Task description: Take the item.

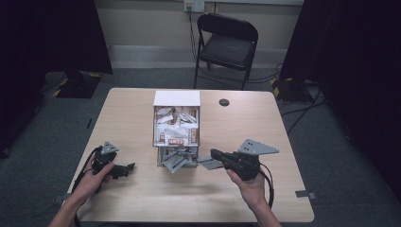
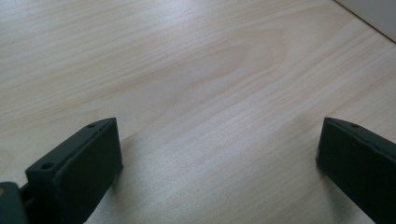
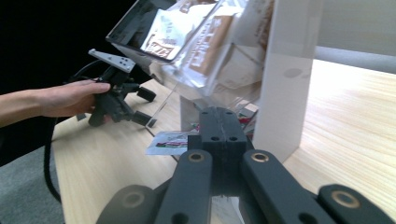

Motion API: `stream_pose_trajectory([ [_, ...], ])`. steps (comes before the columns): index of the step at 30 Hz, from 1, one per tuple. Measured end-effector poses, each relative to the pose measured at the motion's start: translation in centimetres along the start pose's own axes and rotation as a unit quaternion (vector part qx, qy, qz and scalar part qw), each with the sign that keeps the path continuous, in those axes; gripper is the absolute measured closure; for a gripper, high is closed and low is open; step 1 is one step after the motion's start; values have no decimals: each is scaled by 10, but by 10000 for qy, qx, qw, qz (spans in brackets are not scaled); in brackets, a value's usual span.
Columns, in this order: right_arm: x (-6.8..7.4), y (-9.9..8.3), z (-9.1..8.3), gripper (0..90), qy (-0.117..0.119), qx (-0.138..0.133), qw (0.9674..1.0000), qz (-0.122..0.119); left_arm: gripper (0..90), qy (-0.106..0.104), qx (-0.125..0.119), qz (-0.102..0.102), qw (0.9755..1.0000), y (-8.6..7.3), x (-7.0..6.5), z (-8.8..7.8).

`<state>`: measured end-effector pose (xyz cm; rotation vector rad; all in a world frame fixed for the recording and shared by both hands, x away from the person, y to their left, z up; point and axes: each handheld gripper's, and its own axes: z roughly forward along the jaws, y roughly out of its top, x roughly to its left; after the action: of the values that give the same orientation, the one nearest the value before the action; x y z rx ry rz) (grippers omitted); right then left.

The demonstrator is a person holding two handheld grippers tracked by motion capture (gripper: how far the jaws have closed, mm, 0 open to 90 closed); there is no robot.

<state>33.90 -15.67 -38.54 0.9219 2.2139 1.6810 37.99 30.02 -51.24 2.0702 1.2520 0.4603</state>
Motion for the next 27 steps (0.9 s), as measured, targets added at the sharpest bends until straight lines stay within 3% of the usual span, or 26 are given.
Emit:
stream_pose_trajectory([
  [6, -8, 2, -2, 900, -87, -51, 9999, 103, 0, 0, 0, 1, 10000, 0, 0, 0],
  [11, -13, 1, 2, 900, -178, 157, 9997, 18, 0, 0, 1, 1, 10000, 0, 0, 0],
  [18, -36, -11, -1, 900, -422, 208, 9986, 252, 0, 0, -1, 0, 10000, 0, 0, 0],
  [27, -61, -26, -21, 900, -901, 340, 9943, 460, 0, 0, 1, 2, 10000, 0, 0, 0],
])
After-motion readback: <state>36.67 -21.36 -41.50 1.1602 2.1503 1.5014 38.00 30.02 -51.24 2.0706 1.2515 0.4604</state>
